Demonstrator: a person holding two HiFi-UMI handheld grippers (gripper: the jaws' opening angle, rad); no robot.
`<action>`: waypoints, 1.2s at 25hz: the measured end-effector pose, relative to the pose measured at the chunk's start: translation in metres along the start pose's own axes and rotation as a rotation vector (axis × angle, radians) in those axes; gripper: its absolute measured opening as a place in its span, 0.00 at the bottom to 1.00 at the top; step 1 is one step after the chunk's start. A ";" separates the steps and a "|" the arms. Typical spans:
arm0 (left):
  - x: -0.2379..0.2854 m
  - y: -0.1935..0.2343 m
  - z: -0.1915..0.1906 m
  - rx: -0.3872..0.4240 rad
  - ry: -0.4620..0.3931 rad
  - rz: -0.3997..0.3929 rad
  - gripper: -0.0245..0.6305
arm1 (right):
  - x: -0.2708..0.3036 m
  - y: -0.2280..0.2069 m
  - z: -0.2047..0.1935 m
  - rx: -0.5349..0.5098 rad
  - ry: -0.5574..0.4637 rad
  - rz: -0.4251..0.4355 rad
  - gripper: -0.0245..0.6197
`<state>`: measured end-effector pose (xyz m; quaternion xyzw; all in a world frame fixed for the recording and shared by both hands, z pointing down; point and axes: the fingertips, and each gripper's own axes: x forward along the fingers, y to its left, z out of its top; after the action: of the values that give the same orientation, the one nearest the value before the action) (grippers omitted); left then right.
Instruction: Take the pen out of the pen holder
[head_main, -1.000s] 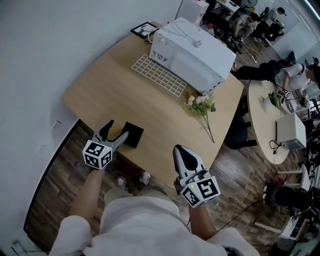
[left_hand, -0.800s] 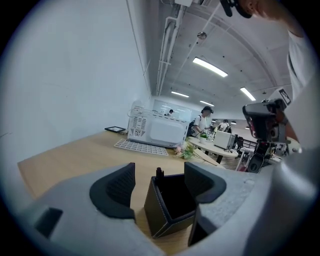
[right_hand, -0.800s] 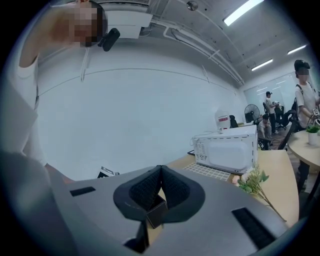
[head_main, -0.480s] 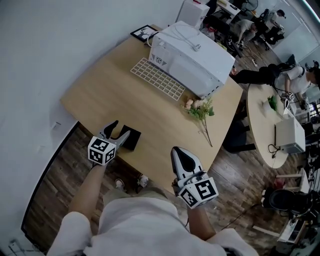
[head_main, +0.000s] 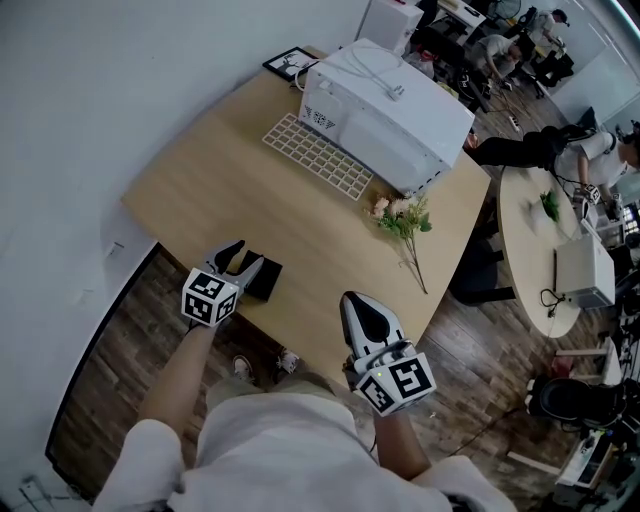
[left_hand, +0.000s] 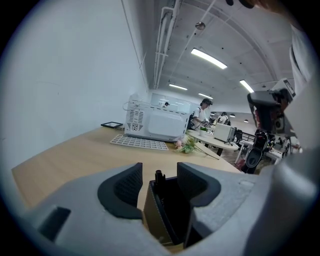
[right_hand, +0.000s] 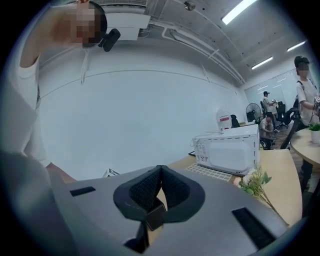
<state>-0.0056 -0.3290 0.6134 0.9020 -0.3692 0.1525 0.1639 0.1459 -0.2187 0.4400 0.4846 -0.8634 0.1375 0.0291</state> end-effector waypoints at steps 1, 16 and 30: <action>0.000 0.000 -0.001 0.003 0.005 -0.001 0.37 | 0.000 0.000 0.001 -0.002 -0.001 0.004 0.04; 0.006 0.003 -0.011 -0.003 0.039 0.034 0.25 | -0.002 -0.009 -0.002 0.004 0.001 0.024 0.04; 0.000 0.003 -0.014 0.025 0.040 0.084 0.16 | -0.010 -0.018 0.009 -0.021 -0.031 0.023 0.04</action>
<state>-0.0103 -0.3255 0.6262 0.8845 -0.4015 0.1817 0.1534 0.1668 -0.2216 0.4330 0.4764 -0.8706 0.1213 0.0191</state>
